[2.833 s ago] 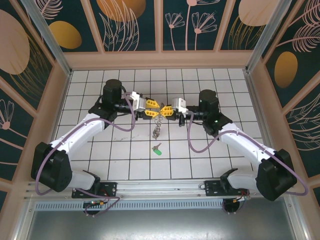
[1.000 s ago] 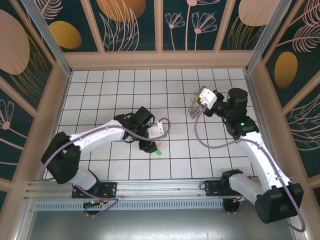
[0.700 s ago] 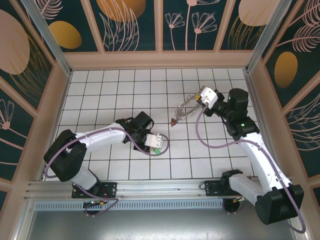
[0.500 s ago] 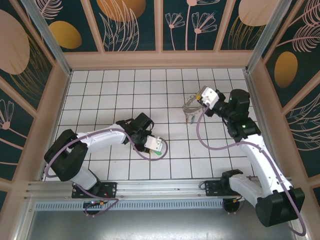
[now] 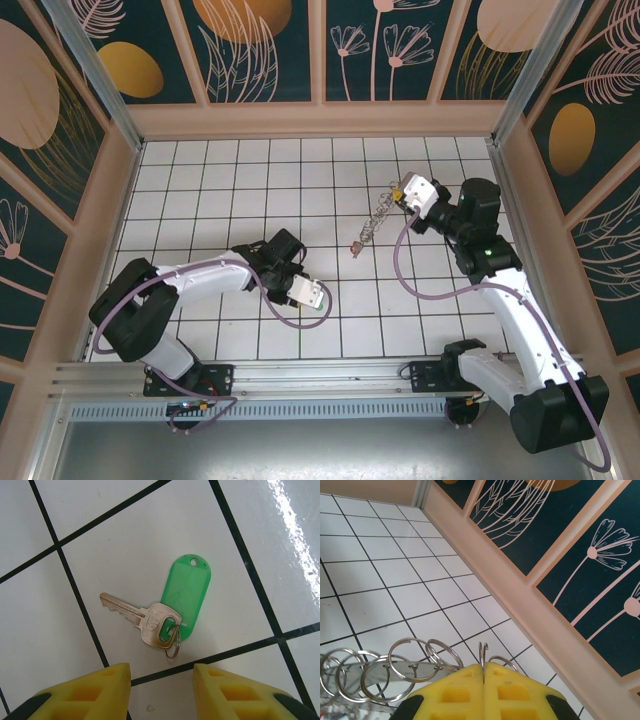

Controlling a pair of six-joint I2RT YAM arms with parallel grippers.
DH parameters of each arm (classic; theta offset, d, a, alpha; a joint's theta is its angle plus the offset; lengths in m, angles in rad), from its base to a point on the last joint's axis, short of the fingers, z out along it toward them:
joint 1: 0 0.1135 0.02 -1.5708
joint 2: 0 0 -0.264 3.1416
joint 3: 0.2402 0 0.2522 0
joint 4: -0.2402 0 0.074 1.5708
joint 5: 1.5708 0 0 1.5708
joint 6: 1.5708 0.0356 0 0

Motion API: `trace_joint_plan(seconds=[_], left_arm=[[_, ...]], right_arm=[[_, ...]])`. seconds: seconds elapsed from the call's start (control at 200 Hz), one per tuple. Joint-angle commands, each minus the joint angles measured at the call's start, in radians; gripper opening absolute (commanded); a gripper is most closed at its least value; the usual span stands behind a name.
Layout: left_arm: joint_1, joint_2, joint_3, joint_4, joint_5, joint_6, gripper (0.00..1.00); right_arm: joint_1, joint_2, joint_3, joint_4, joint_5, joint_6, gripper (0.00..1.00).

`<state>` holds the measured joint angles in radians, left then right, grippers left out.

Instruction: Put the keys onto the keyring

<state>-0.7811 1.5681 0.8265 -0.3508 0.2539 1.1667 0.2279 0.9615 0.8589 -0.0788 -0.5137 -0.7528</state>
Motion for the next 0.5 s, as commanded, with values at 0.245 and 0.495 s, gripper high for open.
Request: trace_joint_plan(seconds=[0.245,0.495], left_arm=[[-0.010,0.052,0.006,0.012,0.028,0.006,0.35],[-0.016,0.066,0.008,0.005,0.025,0.023,0.24]], right_arm=[[-0.007,-0.006,0.027,0.031,-0.029,-0.004,0.00],[-0.007,-0.009,0.020,0.034,-0.031,-0.008,0.00]])
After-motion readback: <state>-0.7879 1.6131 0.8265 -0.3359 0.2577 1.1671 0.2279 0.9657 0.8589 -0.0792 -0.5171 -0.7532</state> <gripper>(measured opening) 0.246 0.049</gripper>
